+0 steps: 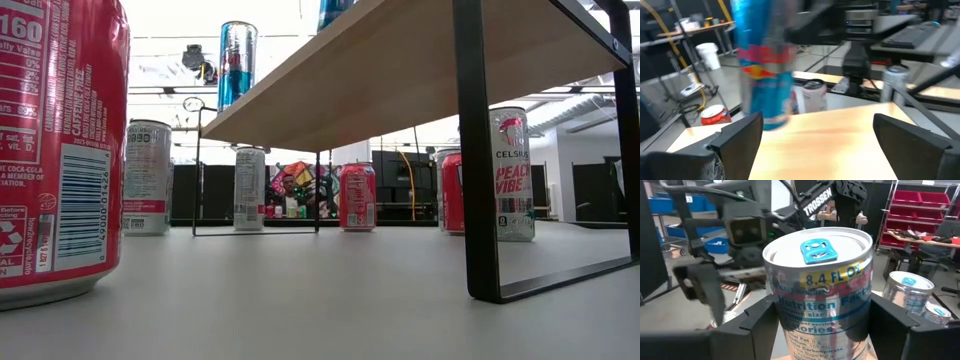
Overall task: Place canned beverage on shelf
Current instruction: Put the bottom silver soda can on the shelf aligned with the other silver soda can
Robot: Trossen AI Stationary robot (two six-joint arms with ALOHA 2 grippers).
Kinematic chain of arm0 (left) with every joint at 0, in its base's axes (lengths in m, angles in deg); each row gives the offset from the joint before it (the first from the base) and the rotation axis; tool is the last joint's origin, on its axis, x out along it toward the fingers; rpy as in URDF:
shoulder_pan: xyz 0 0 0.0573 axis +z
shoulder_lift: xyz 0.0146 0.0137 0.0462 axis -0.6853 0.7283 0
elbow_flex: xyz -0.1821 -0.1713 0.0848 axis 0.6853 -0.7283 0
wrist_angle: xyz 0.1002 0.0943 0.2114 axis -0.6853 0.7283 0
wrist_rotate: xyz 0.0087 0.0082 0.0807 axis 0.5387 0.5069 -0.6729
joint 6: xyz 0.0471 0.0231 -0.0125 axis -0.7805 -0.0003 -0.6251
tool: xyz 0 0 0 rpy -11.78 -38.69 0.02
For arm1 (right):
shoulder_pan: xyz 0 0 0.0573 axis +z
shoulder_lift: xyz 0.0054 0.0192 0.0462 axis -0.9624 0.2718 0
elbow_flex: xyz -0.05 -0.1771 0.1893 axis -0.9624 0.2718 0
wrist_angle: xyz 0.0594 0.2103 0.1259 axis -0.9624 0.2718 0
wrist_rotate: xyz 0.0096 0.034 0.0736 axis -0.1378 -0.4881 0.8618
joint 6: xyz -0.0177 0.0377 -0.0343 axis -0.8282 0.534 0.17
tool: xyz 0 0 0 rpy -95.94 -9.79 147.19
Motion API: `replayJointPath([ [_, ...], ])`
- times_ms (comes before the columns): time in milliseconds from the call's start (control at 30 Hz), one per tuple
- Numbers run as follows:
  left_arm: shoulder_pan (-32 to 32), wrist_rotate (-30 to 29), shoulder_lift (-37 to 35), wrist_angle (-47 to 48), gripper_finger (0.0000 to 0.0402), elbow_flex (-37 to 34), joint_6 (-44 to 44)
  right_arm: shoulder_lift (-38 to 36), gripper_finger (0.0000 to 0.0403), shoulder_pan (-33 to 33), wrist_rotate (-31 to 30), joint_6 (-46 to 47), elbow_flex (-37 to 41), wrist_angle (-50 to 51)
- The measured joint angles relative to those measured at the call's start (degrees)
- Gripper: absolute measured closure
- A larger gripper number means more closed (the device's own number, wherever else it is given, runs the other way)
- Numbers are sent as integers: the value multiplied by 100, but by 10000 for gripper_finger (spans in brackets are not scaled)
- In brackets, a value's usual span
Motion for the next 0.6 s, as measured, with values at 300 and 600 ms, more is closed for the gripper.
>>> replayJointPath([
  [300,-616,-256,-362,230,29,-1,-829,63,172,-1059,1391,0,-265,-46],
  [600,-754,-356,-1201,971,29,-1,-1137,794,172,-1694,2276,146,-995,-37],
])
